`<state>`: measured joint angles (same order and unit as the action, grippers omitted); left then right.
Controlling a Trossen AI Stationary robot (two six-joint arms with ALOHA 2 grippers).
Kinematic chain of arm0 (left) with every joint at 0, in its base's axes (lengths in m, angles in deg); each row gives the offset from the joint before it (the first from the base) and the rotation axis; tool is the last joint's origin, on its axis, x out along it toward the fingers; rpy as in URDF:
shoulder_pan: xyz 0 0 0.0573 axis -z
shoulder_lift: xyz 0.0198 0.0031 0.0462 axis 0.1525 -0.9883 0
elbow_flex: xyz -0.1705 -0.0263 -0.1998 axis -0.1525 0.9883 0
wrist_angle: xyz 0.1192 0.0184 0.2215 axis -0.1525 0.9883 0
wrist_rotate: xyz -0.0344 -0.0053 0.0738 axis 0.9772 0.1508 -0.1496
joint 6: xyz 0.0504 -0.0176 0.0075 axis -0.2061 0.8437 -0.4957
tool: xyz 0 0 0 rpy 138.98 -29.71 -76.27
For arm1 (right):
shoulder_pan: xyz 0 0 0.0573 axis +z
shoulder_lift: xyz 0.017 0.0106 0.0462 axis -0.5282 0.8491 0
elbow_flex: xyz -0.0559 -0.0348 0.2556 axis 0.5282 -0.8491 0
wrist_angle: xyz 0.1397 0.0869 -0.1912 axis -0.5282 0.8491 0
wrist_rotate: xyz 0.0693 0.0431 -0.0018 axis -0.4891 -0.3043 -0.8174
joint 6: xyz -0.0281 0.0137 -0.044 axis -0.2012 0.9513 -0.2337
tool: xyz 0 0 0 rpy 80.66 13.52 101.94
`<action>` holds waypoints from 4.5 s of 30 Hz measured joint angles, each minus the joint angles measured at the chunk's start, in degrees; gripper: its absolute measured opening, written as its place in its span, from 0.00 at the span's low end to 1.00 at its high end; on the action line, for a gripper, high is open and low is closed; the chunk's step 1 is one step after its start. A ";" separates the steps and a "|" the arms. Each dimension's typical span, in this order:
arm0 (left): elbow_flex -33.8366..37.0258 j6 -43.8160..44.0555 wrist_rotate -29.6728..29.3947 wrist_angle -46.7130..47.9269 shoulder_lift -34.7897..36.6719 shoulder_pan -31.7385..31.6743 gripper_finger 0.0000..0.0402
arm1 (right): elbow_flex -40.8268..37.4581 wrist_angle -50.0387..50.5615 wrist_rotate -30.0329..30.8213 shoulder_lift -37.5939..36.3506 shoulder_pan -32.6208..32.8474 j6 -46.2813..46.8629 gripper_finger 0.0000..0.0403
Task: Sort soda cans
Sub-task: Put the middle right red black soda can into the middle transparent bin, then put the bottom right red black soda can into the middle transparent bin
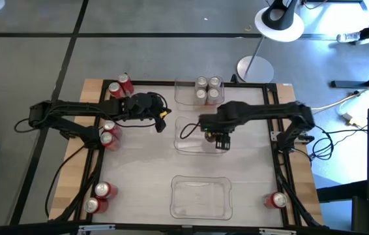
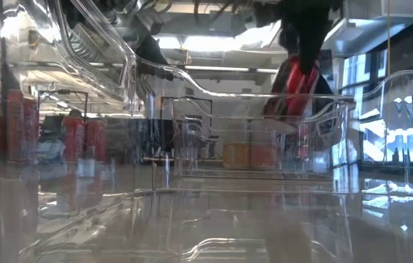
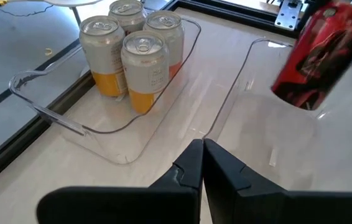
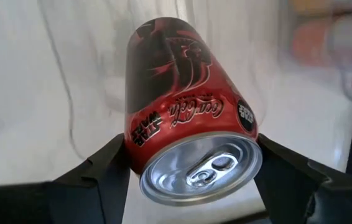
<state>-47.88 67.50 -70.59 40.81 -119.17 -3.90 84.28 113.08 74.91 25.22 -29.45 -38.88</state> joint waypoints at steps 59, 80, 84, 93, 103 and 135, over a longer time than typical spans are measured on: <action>0.00 -3.89 -0.01 1.34 0.00 0.32 0.01 | 7.32 4.86 -15.04 -4.66 13.79 20.04 0.89; 0.00 -1.51 0.01 1.23 0.00 0.32 0.01 | -4.76 4.79 -15.05 -10.75 41.13 52.42 0.89; 0.00 -1.29 0.02 1.25 0.00 0.32 0.01 | -7.10 4.84 -15.11 -10.75 45.23 56.74 0.89; 0.00 -0.42 0.05 0.76 0.00 1.62 0.01 | -10.31 1.44 -15.79 -10.73 58.11 75.32 0.89; 0.00 -1.11 0.05 0.75 0.00 1.93 0.01 | -12.83 -0.18 -9.93 -10.73 65.51 89.78 0.89; 0.00 -0.37 0.02 -3.63 0.00 1.93 0.01 | -33.15 -23.50 -8.09 -13.19 69.55 104.41 0.89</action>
<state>-47.88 67.12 -70.57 37.19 -119.17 -1.97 51.13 89.58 66.82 12.04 40.10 65.53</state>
